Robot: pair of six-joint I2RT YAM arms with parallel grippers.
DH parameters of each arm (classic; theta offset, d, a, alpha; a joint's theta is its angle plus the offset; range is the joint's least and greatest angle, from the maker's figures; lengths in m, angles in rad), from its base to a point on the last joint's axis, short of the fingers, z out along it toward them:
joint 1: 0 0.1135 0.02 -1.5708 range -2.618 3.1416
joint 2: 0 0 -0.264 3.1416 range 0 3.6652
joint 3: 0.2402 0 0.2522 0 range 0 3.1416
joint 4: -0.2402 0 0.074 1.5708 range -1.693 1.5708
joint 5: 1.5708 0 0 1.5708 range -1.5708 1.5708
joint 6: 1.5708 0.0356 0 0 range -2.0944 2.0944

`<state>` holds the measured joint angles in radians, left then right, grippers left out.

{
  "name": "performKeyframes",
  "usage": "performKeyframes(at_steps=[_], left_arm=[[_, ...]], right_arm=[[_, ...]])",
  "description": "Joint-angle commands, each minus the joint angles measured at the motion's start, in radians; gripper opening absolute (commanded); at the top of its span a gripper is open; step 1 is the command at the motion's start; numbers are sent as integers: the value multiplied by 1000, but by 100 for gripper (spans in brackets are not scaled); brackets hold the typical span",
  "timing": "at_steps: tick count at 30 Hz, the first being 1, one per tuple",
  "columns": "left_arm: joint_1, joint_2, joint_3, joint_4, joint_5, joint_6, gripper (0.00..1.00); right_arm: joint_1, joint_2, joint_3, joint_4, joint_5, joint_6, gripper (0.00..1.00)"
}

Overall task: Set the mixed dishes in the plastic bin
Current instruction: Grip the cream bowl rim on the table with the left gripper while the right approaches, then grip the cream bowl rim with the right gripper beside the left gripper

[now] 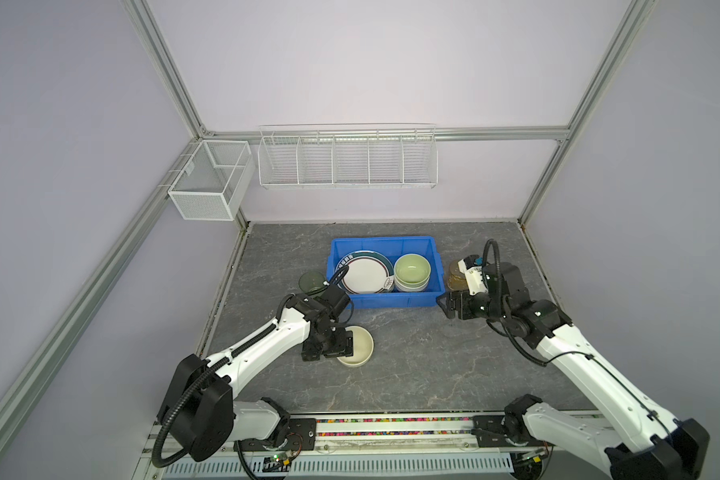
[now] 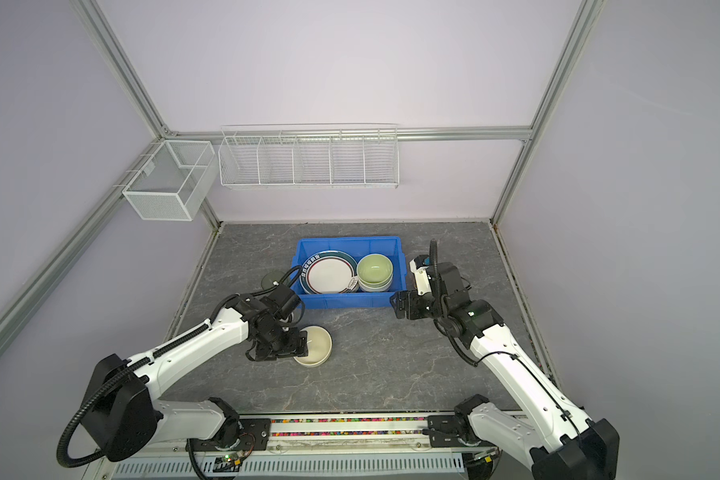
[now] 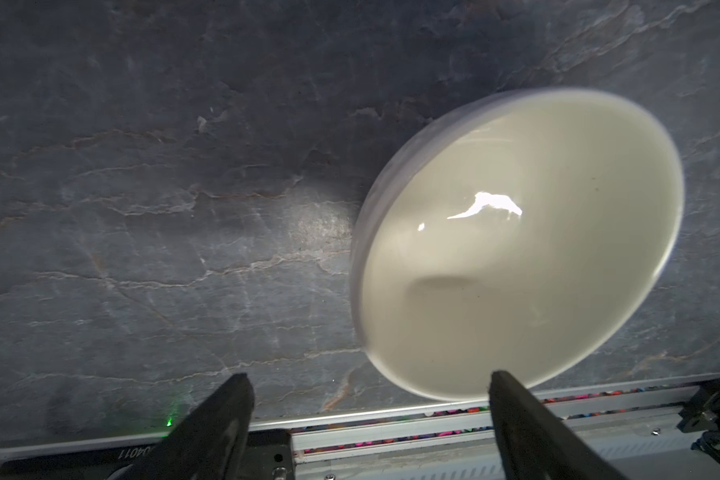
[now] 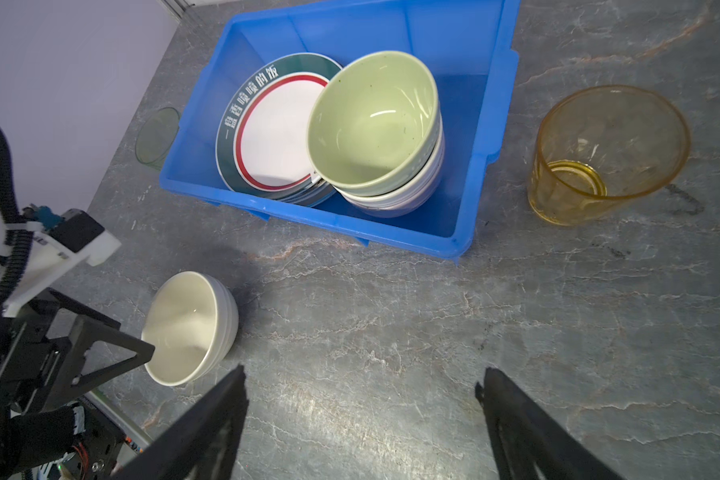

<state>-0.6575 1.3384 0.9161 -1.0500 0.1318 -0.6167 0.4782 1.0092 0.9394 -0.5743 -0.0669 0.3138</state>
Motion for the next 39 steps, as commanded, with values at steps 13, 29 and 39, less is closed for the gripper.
performKeyframes(at_steps=[13, 29, 39], left_arm=[[-5, 55, 3, 46, -36, 17, 71], [-4, 105, 49, 30, -90, 42, 46], [-4, 108, 51, 55, -114, 25, 34]], right_arm=[[140, -89, -95, -36, 177, 90, 89], [409, 141, 6, -103, 331, 214, 98], [500, 333, 128, -81, 349, 203, 93]])
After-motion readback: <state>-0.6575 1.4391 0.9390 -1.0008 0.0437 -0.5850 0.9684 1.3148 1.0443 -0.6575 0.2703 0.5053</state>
